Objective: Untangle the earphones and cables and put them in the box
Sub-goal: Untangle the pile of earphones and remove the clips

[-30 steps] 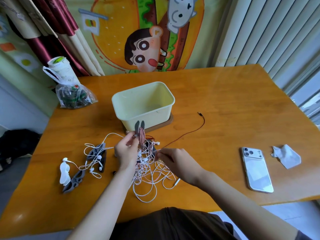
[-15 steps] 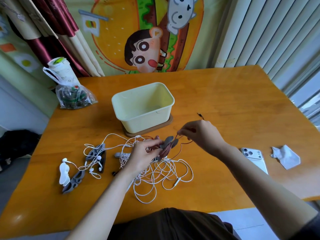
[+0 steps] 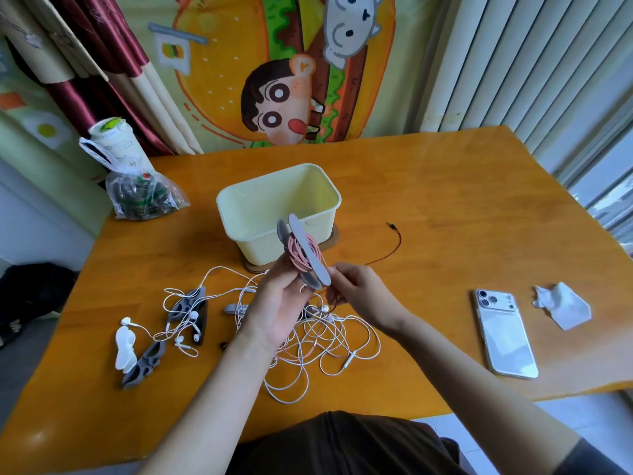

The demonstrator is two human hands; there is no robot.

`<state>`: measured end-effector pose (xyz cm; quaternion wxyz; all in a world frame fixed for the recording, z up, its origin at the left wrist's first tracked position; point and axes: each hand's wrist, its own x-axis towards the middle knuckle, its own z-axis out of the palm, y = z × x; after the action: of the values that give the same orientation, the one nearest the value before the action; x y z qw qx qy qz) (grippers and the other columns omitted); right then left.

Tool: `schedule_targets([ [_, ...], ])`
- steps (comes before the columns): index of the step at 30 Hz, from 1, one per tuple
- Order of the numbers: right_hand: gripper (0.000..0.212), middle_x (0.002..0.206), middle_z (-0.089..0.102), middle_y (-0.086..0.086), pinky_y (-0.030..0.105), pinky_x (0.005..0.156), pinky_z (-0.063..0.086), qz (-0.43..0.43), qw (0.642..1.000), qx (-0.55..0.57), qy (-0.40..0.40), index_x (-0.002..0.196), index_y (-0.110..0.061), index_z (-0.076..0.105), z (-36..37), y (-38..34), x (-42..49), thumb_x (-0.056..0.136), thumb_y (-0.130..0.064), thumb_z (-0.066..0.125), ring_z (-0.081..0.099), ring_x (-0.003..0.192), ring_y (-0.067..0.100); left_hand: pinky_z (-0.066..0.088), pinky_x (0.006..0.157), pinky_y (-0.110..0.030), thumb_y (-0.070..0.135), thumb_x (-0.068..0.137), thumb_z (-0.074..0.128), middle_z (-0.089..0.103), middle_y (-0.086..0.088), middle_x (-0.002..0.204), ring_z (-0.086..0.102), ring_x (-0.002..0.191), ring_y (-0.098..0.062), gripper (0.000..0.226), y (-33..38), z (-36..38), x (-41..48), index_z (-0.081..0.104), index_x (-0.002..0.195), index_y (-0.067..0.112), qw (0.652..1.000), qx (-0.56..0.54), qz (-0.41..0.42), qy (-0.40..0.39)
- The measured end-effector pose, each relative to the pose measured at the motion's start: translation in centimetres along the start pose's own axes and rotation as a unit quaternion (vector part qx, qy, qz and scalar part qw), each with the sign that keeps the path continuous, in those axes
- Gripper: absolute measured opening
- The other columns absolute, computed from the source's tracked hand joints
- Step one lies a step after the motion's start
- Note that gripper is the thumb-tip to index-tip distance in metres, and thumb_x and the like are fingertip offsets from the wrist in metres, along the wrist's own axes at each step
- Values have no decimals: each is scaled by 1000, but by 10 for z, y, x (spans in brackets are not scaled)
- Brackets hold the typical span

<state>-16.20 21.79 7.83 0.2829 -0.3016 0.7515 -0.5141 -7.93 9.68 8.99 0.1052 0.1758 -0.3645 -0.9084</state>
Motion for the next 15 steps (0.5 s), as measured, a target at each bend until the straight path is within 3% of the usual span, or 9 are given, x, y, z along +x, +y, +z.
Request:
schedule_targets([
  [3, 30, 55, 52, -3, 27, 55, 48, 17, 1000, 14, 2, 79, -9, 57, 12, 0, -7, 100, -21, 41, 51, 47, 7, 57, 74, -29, 13, 77, 54, 68, -7, 104, 64, 98, -19, 36, 0, -2, 2, 62, 112, 14, 999, -30, 17, 25],
  [6, 31, 50, 46, -8, 26, 47, 42, 23, 999, 29, 17, 82, -12, 57, 20, 1, -11, 101, -28, 37, 42, 42, 4, 58, 82, -37, 15, 80, 55, 66, -8, 112, 63, 105, -21, 34, -1, -1, 2, 62, 114, 15, 998, -46, 25, 37],
  [9, 34, 47, 47, -9, 23, 48, 33, 33, 999, 28, 15, 80, -15, 57, 22, 2, -12, 102, -28, 34, 39, 42, 2, 56, 85, -42, 11, 91, 47, 65, -12, 116, 59, 114, -25, 29, 0, -1, 5, 60, 117, 10, 990, -117, 16, 79],
  [13, 35, 54, 48, -8, 17, 48, 30, 36, 999, -10, -15, 81, -17, 61, 15, 3, -12, 102, -28, 35, 37, 43, 1, 59, 69, -31, 10, 97, 43, 65, -13, 108, 62, 102, -22, 26, 7, -6, 10, 58, 118, 6, 974, -186, 18, 124],
  [15, 34, 57, 48, -7, 16, 47, 29, 33, 999, -38, -20, 81, -20, 63, 7, 3, -10, 101, -30, 38, 36, 44, 2, 59, 68, -28, 9, 97, 42, 65, -12, 107, 62, 99, -20, 24, 12, -10, 12, 58, 114, 6, 973, -182, 36, 139],
])
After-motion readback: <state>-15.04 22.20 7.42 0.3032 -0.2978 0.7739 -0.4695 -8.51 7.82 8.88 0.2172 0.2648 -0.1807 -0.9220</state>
